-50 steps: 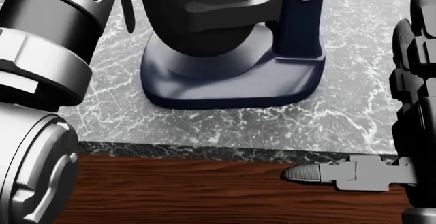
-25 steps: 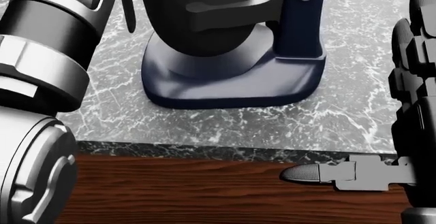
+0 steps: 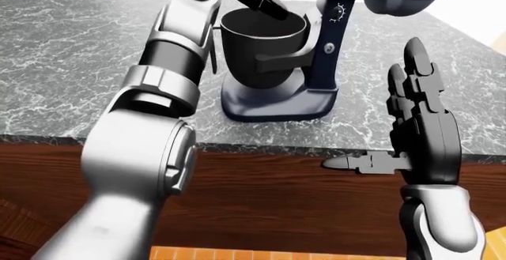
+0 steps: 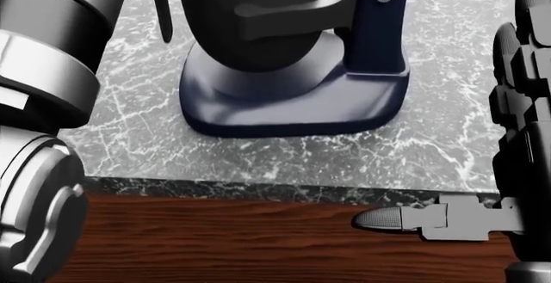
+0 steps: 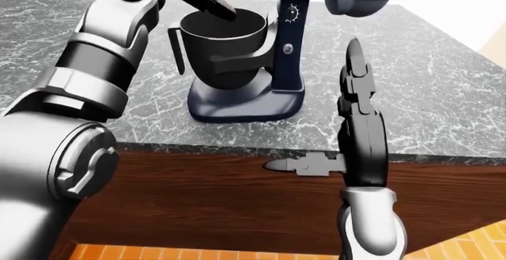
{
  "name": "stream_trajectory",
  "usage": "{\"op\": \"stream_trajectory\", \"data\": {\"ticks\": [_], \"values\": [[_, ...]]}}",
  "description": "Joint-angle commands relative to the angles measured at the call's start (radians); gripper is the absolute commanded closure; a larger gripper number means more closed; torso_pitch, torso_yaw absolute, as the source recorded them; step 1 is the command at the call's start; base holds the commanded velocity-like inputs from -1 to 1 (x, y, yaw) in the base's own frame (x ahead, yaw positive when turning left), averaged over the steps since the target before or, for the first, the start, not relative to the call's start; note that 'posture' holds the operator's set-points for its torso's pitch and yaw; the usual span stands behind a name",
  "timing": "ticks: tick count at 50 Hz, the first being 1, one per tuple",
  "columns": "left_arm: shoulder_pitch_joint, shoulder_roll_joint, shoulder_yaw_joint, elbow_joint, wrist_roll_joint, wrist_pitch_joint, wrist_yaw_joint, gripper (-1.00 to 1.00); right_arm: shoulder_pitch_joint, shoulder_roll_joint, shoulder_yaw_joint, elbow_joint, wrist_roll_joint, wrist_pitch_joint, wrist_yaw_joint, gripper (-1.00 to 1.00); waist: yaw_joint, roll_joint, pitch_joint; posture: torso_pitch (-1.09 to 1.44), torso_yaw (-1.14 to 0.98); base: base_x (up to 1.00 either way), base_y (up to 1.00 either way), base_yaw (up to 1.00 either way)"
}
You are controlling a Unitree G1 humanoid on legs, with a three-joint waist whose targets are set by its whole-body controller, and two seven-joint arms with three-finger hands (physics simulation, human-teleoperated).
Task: Place the cake in the stand mixer bowl.
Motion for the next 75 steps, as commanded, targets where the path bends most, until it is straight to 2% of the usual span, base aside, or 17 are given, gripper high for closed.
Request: {"op": "stream_trajectory", "data": {"ticks": [1, 15, 20, 36, 41, 52, 75], "values": [[-0.045, 0.014, 0.006, -0.042, -0.007, -0.019, 0.007, -1.0, -0.016, -0.005, -0.006, -0.034, 0.001, -0.024, -0.004, -1.0, 0.0, -0.002, -0.025, 0.0, 0.0, 0.0, 0.0, 0.0], [-0.06, 0.045, 0.019, -0.07, -0.053, 0.0, -0.007, -1.0, -0.019, -0.005, -0.002, -0.03, 0.0, -0.025, -0.007, -1.0, 0.002, -0.003, -0.023, 0.0, 0.0, 0.0, 0.0, 0.0], [-0.035, 0.043, 0.017, -0.128, -0.075, 0.032, -0.017, -1.0, -0.018, -0.004, 0.001, -0.032, -0.002, -0.025, -0.008, -1.0, 0.002, -0.003, -0.023, 0.0, 0.0, 0.0, 0.0, 0.0], [0.013, 0.1, 0.028, -0.224, -0.128, 0.065, -0.014, -1.0, -0.018, -0.002, 0.007, -0.025, -0.005, -0.027, -0.01, -1.0, 0.001, 0.002, -0.022, 0.0, 0.0, 0.0, 0.0, 0.0], [0.029, 0.113, 0.031, -0.287, -0.146, 0.103, -0.018, -1.0, -0.018, -0.002, 0.005, -0.024, -0.004, -0.029, -0.009, -1.0, 0.0, 0.003, -0.023, 0.0, 0.0, 0.0, 0.0, 0.0], [0.12, 0.166, 0.039, -0.561, -0.173, 0.243, -0.033, -1.0, -0.022, -0.003, 0.008, -0.03, -0.009, -0.022, -0.008, -1.0, -0.004, 0.01, -0.018, 0.0, 0.0, 0.0, 0.0, 0.0], [0.246, 0.214, 0.06, -0.774, -0.183, 0.334, -0.038, -1.0, -0.017, -0.002, 0.004, -0.038, -0.006, -0.021, -0.006, -1.0, -0.003, 0.013, -0.015, 0.0, 0.0, 0.0, 0.0, 0.0]]}}
